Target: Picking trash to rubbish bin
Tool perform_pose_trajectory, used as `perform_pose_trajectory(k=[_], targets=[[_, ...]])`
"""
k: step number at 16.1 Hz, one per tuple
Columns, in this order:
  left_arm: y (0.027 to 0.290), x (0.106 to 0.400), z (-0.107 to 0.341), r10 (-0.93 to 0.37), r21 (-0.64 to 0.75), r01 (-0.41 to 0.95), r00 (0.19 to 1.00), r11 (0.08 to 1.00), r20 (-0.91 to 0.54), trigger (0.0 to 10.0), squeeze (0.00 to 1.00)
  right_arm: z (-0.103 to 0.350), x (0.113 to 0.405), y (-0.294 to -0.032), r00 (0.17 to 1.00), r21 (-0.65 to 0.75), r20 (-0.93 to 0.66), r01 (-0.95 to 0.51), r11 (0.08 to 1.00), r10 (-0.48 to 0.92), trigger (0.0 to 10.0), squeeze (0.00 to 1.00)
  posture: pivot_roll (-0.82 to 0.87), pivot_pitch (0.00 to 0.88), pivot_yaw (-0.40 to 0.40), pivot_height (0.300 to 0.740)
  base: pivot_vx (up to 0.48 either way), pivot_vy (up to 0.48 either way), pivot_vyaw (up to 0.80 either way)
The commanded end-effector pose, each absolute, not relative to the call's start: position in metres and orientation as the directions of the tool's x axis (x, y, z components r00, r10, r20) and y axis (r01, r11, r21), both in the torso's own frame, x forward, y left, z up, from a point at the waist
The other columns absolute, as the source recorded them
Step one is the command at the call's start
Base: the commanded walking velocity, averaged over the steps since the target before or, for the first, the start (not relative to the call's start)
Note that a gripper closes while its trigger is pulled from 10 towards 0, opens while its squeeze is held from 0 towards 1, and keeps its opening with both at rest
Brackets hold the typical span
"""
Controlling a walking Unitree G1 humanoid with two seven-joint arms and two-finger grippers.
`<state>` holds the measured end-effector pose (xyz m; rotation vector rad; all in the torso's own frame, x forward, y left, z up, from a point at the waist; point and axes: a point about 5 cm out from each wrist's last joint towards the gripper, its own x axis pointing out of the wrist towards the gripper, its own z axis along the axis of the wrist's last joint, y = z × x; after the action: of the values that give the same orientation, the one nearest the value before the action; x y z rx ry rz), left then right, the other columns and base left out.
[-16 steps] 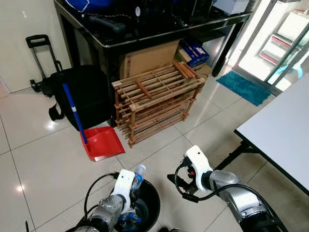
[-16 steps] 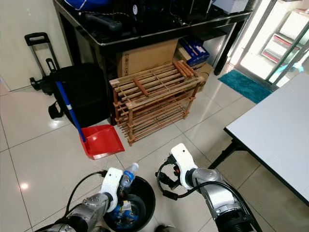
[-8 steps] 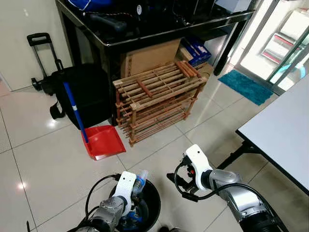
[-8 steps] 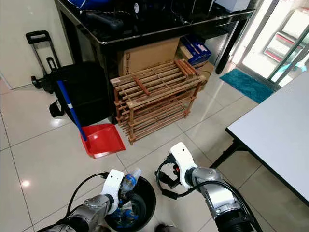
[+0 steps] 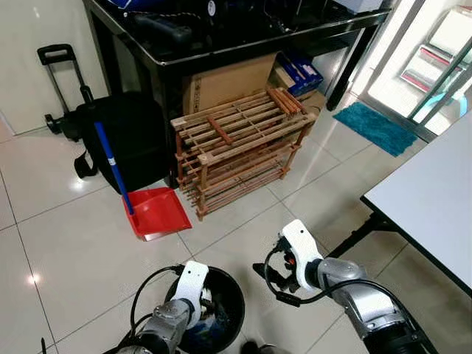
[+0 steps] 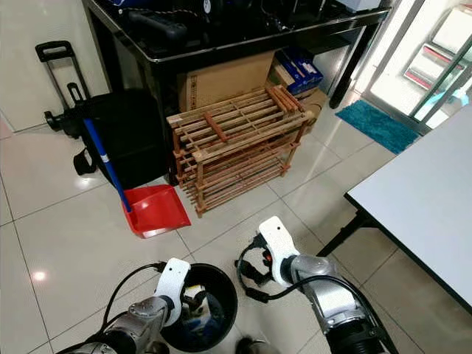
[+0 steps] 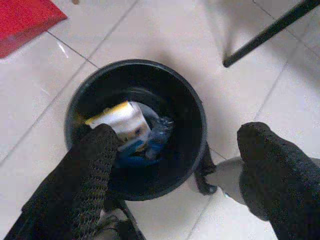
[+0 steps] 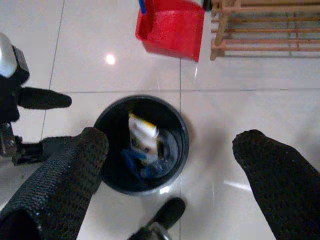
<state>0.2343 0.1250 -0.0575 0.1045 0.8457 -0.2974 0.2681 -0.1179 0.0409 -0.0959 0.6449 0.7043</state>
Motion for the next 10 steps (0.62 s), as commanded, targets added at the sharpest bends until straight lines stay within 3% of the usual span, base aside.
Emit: perform_pose_trajectory(k=[1,5,10], targets=[[0.126,0.242,-0.052,-0.198,-0.007,0.28,0.661,0.96,-0.724,10.0,0.0,0.045,0.275,-0.123,0.632,0.105,-0.553,-0.593,0.799,0.542,10.0,0.0,-0.03,0.132,-0.125,0.74,0.0,0.0,0.0],[0.143,0.273,-0.025,-0.109,0.046,0.164,0.815,0.985,-0.57,10.0,0.0,0.055,0.297,-0.129,0.784,-0.013,-0.464,-0.472,0.882,0.412,10.0,0.0,-0.01,0.114,-0.11,0.74,0.0,0.0,0.0],[0.169,0.309,0.029,0.015,0.109,0.014,0.965,0.994,-0.26,10.0,0.0,0.07,0.321,-0.135,0.901,-0.005,-0.335,-0.295,0.955,0.277,10.0,0.0,0.03,0.076,-0.091,0.74,0.0,0.0,0.0]])
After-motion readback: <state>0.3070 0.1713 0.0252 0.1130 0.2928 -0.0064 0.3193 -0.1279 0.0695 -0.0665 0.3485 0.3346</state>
